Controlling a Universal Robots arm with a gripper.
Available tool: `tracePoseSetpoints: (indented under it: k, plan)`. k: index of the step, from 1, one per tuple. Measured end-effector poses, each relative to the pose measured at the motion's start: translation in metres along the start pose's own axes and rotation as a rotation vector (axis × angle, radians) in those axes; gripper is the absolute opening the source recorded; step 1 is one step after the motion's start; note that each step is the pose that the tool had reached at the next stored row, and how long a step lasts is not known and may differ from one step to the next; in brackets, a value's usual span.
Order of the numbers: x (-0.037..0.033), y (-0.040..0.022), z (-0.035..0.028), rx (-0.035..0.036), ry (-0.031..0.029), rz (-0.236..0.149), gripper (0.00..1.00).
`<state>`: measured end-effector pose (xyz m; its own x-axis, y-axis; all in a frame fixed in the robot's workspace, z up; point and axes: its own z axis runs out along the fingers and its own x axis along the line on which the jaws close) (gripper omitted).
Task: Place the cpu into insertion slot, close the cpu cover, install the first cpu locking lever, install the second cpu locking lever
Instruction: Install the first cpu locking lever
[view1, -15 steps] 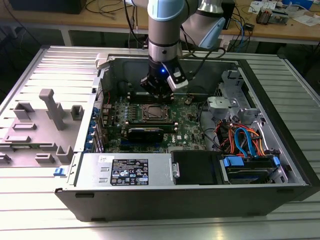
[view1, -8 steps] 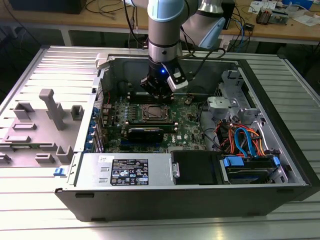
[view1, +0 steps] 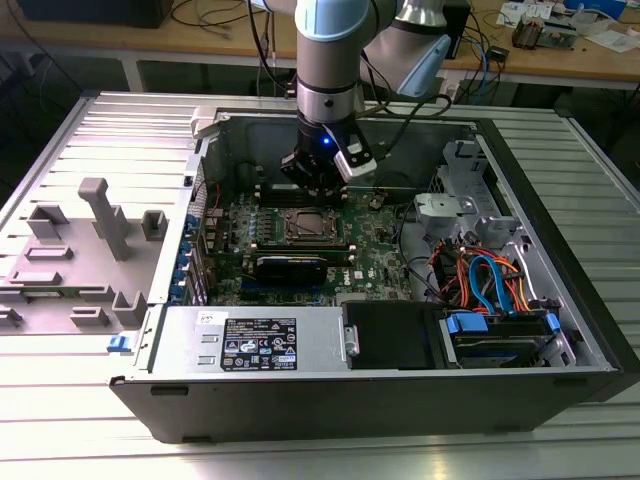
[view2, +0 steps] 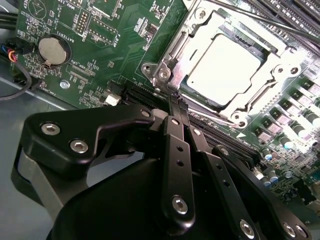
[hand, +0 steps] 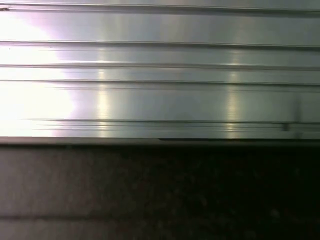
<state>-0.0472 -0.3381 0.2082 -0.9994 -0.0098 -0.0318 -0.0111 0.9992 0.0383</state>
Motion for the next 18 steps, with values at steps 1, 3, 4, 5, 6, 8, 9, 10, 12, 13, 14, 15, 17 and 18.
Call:
tracePoseSetpoints:
  k: [1, 3, 4, 5, 6, 8, 9, 10, 12, 13, 14, 15, 17, 18]
  plan:
    - [-0.0004, 0.0, 0.0004, 0.0004, 0.0003, 0.0, 0.11]
    - [-0.0006, -0.0001, 0.0013, 0.0004, 0.0004, 0.0, 0.11]
    - [-0.0006, -0.0001, 0.0017, 0.0004, 0.0004, 0.0, 0.11]
    - [-0.0006, -0.0002, 0.002, 0.0004, 0.0005, 0.0, 0.11]
    - [-0.0006, -0.0002, 0.0023, 0.0005, 0.0006, 0.0, 0.11]
    - [-0.0006, -0.0007, 0.0024, 0.0002, 0.0005, 0.0, 0.11]
    - [-0.0006, -0.001, 0.0024, 0.0003, 0.0005, 0.0, 0.11]
    - [-0.0006, -0.0011, 0.0024, 0.0004, 0.0005, 0.0, 0.11]
    - [-0.0006, -0.0011, 0.0013, 0.0004, 0.0006, 0.0, 0.11]
    - [-0.0006, -0.001, 0.0008, 0.0003, 0.0006, 0.0, 0.11]
    - [-0.0007, -0.001, 0.0007, 0.0001, 0.0004, 0.0, 0.11]
    - [-0.0007, -0.001, 0.0006, 0.0, 0.0004, 0.0, 0.11]
    - [-0.0007, -0.0011, 0.0006, 0.0007, 0.0006, 0.0, 0.11]
    - [-0.0008, -0.0011, 0.0007, 0.0017, 0.0006, 0.0, 0.11]
